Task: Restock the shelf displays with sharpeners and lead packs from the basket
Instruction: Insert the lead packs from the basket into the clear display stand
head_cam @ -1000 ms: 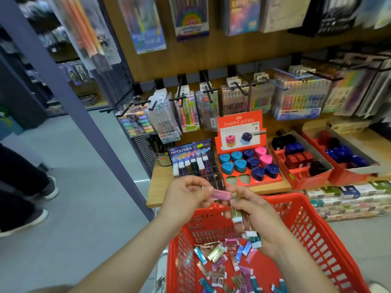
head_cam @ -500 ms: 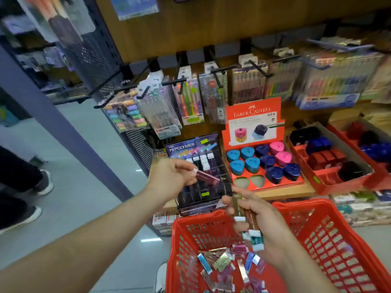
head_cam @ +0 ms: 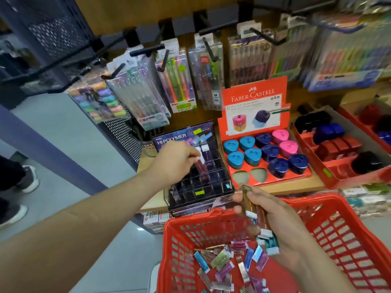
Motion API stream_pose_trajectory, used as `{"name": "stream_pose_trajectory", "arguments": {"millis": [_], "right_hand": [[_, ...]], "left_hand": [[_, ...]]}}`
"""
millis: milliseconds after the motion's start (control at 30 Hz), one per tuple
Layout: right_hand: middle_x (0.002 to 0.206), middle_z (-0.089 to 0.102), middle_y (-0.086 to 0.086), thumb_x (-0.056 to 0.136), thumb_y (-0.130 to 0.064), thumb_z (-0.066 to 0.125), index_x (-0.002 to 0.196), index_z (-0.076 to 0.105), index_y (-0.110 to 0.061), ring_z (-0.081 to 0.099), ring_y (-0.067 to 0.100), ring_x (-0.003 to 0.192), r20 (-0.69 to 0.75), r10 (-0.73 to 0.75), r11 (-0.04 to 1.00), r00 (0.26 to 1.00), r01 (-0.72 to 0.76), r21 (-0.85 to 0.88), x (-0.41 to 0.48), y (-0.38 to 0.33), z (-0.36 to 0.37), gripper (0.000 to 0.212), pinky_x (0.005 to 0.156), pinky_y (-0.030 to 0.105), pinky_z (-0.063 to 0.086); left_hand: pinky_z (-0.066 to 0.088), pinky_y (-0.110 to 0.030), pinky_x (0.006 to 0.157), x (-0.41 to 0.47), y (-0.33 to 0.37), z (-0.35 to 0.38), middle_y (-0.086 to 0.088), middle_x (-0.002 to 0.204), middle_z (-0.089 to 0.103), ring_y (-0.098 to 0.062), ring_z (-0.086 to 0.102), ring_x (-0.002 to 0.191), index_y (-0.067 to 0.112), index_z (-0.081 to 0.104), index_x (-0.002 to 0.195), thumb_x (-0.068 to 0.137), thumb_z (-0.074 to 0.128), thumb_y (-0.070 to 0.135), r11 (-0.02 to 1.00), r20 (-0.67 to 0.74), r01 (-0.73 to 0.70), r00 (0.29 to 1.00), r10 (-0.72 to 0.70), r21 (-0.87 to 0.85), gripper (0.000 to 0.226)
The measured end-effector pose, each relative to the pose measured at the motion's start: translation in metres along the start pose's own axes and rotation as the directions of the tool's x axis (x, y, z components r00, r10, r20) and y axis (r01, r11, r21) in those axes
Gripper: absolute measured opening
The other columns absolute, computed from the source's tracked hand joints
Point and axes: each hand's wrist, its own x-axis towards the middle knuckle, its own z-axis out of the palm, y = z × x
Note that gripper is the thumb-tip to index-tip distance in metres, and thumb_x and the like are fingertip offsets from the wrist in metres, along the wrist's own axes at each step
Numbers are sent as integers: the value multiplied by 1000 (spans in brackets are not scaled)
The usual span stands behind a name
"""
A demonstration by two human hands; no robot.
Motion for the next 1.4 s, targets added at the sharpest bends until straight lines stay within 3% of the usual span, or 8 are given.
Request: {"name": "stream_pose_trajectory", "arguments": {"millis": [333, 433, 533, 733, 1033, 1167, 1233, 1400], "right_hand": [[71, 67, 7, 80, -19, 70, 89, 78, -23, 53, 9, 46, -43, -49, 997, 998, 46, -69, -3, -7, 9, 13, 33, 19, 38], [71, 67, 6, 74, -24, 73, 98, 76, -21, 54, 8, 47, -59, -82, 994, 995, 77, -74, -3, -7, 11, 25, 34, 20, 39], [65, 63, 5, 74, -26, 73, 107, 69, -13, 53, 10, 44, -80, -95, 994, 992, 91, -54, -1, -5, 13, 35, 36, 22, 41], [64, 64, 13, 84, -20, 68, 96, 63, -11, 56, 15, 42, -82, -74, 997, 994, 76, 21, -5, 1, 23, 16, 35, 21, 42], [68, 64, 8, 81, -23, 70, 93, 68, -5, 56, 13, 54, -100, 40, 999, 994, -37, 25, 6, 15, 34, 22, 34, 19, 34], [69, 60, 12, 92, -9, 51, 106, 58, -5, 52, 16, 57, -14, 161, 940, 987, -149, 306, 10, 15, 27, 16, 35, 18, 36], [70, 57, 13, 82, 5, 40, 116, 54, -11, 52, 18, 60, 31, 156, 888, 987, -154, 434, 12, 13, 19, 40, 40, 19, 42], [94, 65, 24, 66, 13, 45, 124, 56, -8, 63, 25, 75, 94, 88, 887, 992, -121, 445, 16, 11, 12, 63, 60, 27, 58]], "left_hand": [[46, -35, 85, 1, 8, 18, -3, 100, 62, -23, 57, 96, 18, 64, 107, 91, 59, 24, 982, 69, -75, 996, 64, 173, 18], [53, -31, 74, -3, 27, -3, -1, 82, 67, -17, 64, 78, 13, 67, 92, 90, 63, 24, 981, 135, 88, 989, -65, -172, 12], [57, -25, 64, -22, 52, -28, -11, 78, 71, -18, 68, 67, 10, 68, 91, 91, 59, 33, 659, 507, 401, 861, -35, -636, 25], [58, -32, 73, -65, 58, -21, -10, 77, 72, -23, 70, 73, 12, 66, 91, 74, 78, 17, 464, 469, 427, 883, -29, -776, 22], [52, -25, 74, -74, 40, -10, 9, 83, 67, -6, 63, 80, 21, 76, 89, 77, 79, 20, 840, -12, -134, 989, 151, -526, 12], [51, -28, 62, -51, 16, -30, 14, 75, 69, -14, 60, 66, 37, 74, 77, 78, 75, 25, 845, -170, -23, 982, -81, -535, 13], [50, -26, 60, -36, -3, -37, 16, 70, 67, -16, 61, 64, 34, 74, 78, 79, 75, 22, 859, -200, 96, 954, -223, -503, 12], [41, -13, 69, -10, -36, -24, 8, 83, 69, 0, 54, 68, 15, 77, 94, 86, 69, 20, 968, -147, 138, 974, -171, -212, 12]]}}
